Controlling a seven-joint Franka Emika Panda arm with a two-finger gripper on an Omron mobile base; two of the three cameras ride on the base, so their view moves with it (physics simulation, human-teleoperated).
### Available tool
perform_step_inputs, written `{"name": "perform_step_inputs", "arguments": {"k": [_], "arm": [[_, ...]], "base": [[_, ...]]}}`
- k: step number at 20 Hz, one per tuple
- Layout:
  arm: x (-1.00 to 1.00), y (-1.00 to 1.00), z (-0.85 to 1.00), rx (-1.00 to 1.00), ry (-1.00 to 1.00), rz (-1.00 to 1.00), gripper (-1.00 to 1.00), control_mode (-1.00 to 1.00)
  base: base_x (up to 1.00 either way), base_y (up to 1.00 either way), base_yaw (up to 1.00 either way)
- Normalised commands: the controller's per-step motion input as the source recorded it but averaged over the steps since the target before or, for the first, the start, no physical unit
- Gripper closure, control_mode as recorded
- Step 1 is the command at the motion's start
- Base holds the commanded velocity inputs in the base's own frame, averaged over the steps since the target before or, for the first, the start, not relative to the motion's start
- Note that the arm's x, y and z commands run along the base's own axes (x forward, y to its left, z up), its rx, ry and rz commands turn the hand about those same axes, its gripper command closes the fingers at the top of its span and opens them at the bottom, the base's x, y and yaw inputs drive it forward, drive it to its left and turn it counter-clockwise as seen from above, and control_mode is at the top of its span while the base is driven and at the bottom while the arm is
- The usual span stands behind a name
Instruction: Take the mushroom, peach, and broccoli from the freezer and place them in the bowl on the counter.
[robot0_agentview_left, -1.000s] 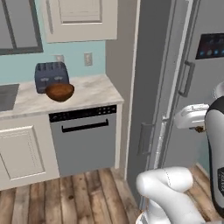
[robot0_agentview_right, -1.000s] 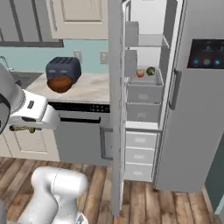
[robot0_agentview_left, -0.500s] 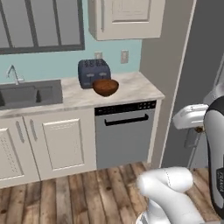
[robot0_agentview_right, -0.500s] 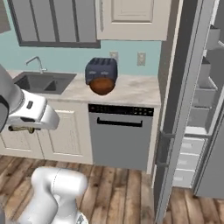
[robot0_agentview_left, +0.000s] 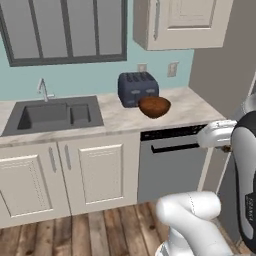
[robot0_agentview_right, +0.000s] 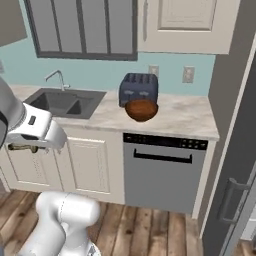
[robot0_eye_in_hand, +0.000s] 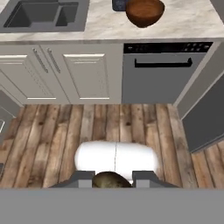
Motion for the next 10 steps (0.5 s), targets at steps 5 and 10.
{"name": "perform_step_inputs", "arguments": {"k": [5,10], "arm": [[0.00,0.00,0.00,0.00,0.00,0.00,1.00,1.00],[0.00,0.00,0.00,0.00,0.00,0.00,1.00,1.00]], "base": [[0.67,-0.02,0.00],[0.54,-0.23,0.01]]}}
